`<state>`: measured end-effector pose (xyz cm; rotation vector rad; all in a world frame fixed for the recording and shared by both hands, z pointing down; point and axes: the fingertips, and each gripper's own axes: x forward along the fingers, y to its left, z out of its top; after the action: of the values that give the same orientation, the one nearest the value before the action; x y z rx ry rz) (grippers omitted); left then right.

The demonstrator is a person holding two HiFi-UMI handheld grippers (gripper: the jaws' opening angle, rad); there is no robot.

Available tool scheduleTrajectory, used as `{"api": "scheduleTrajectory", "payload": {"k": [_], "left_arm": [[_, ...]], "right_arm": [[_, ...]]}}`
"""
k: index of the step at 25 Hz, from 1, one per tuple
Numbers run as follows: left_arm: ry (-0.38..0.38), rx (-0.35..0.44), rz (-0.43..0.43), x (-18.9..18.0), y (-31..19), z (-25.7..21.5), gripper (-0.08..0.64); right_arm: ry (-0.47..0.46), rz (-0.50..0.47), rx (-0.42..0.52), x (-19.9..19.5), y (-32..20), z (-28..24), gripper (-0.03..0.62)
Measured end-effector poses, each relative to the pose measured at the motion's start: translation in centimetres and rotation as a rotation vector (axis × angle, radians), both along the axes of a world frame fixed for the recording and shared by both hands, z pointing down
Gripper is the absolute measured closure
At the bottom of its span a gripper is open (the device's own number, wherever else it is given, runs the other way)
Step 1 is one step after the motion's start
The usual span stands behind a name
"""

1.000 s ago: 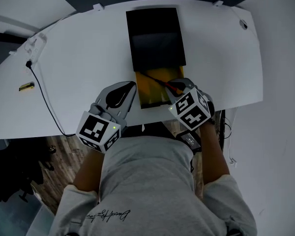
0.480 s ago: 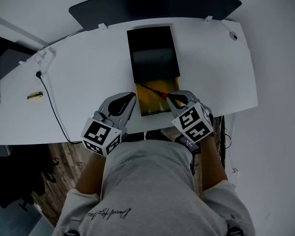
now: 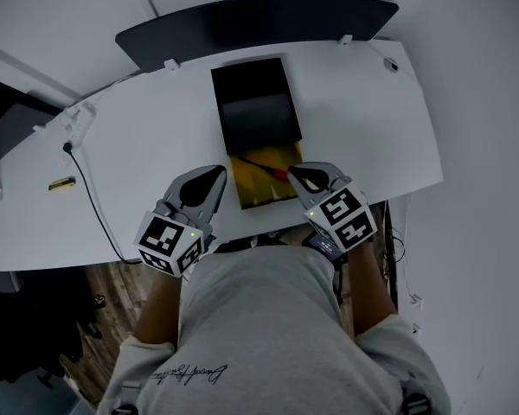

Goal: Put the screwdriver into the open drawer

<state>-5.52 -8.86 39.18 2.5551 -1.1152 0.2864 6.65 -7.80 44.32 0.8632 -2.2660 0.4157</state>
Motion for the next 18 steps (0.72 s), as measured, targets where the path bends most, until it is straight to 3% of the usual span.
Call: {"api": "scheduleTrajectory", "payload": {"k": [8, 18], "left_arm": [[0.021, 0.015, 0.003, 0.8, 0.6, -1.1, 0.56], [0.004, 0.014, -0.001, 0.3, 0.9, -1.2, 0.56]], "right_arm": [[-0.078, -0.008, -0.015, -0.7, 0.4, -0.9, 0.58], [-0.095, -0.01, -0.018, -1.0, 0.1, -0.9, 0.58]]}}
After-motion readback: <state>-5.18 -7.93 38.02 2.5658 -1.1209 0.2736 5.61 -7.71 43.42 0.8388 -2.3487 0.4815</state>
